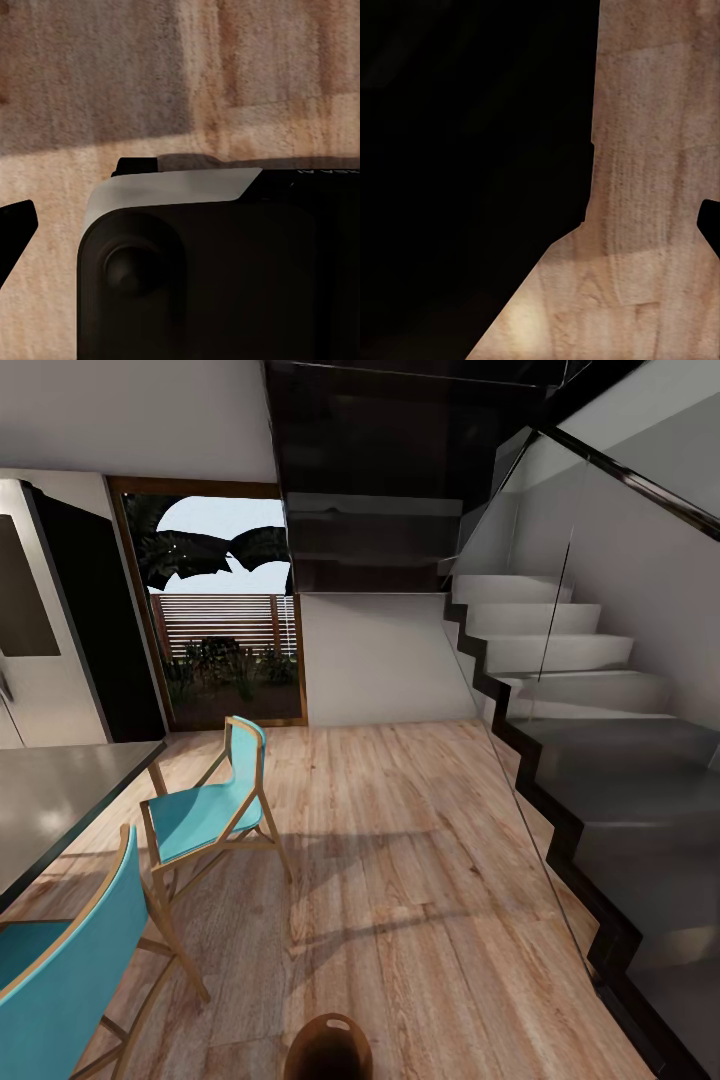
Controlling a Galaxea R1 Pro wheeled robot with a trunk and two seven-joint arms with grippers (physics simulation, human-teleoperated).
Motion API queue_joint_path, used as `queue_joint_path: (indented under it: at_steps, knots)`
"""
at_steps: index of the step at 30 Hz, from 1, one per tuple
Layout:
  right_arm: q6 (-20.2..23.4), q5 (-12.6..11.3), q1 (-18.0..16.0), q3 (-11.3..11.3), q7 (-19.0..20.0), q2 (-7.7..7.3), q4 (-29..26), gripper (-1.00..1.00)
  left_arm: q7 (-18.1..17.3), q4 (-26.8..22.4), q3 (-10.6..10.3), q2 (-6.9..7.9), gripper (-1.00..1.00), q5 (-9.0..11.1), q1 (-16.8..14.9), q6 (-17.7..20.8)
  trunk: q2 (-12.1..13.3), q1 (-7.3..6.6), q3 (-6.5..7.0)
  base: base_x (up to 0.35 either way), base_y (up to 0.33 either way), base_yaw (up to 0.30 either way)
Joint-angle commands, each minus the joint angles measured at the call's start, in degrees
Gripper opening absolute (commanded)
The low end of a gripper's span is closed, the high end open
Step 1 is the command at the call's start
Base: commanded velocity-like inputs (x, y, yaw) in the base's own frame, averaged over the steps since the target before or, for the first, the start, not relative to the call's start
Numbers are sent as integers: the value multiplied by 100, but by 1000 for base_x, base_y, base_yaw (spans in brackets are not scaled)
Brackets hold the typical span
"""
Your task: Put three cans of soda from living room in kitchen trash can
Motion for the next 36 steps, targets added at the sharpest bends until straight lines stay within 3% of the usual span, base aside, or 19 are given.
queue_joint_path:
  at_steps: [1,36]
  knots:
    - [0,0,0,0,0,0,0,100,0,0,0,0,100,0,0,0,0,0,0,0,0,0]
    - [0,0,0,0,0,0,0,100,0,0,0,0,100,0,0,0,0,0,0,0,0,0]
